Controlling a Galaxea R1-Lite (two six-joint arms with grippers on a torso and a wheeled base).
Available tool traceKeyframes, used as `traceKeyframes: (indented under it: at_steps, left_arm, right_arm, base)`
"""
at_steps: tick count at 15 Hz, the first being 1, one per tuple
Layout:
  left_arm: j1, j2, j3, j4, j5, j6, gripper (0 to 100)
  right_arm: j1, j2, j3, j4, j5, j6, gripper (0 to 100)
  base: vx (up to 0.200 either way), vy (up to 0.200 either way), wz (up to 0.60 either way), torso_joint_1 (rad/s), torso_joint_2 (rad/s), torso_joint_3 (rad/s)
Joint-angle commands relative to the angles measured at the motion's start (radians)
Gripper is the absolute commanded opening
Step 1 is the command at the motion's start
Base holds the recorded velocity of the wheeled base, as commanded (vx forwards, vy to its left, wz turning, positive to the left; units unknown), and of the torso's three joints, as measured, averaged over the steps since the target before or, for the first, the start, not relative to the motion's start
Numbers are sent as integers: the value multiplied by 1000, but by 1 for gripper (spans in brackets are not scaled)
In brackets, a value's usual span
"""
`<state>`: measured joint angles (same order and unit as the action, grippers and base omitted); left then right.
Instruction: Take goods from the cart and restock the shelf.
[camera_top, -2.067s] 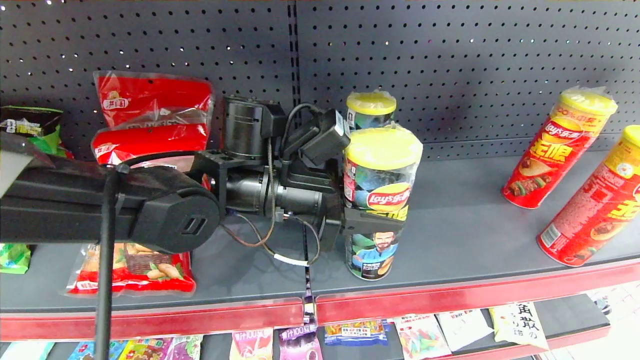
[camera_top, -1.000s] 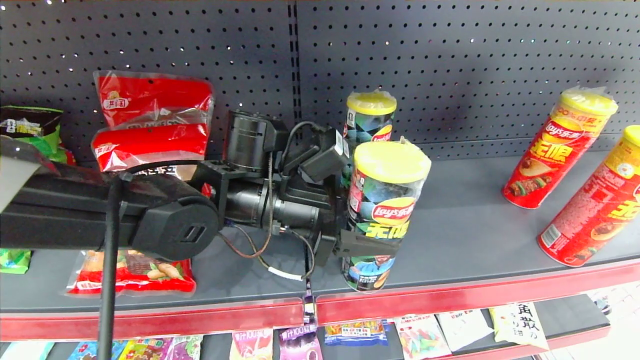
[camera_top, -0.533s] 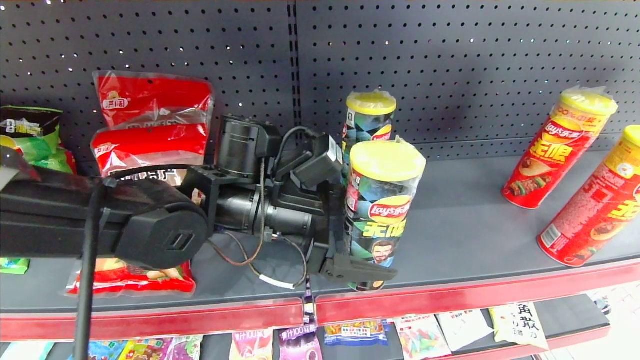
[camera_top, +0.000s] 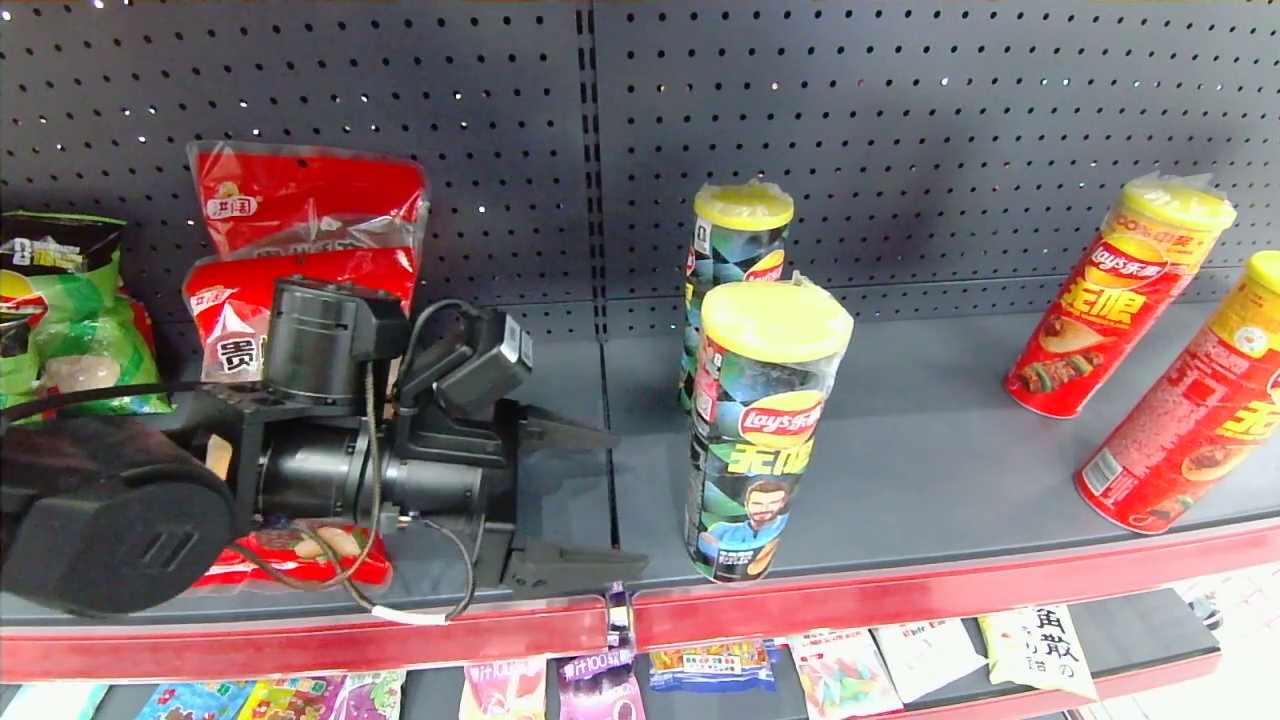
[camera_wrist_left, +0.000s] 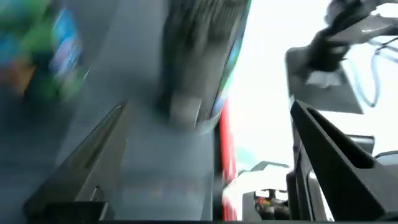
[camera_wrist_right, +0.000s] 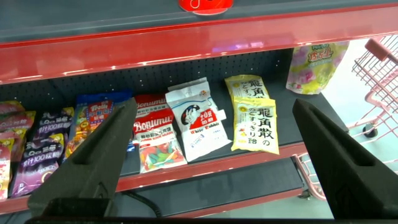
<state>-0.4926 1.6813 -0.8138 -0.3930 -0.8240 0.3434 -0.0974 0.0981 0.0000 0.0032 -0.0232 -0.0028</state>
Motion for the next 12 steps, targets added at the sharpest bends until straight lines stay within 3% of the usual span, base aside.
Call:
traceKeyframes:
  at_steps: [1,5,12]
  left_arm:
    - [12,-86,65,23,111,-38,100]
    - [-83,-55,42,77,290,-53,100]
    - [-109,37,-38,82,312,-53,100]
  right_arm:
    - [-1,2,0,0,0,0,100]
    - [1,2,0,0,0,0,100]
    - [1,2,0,0,0,0,100]
  base:
    - [0,0,0,0,0,0]
    - [0,0,0,0,0,0]
    - [0,0,0,0,0,0]
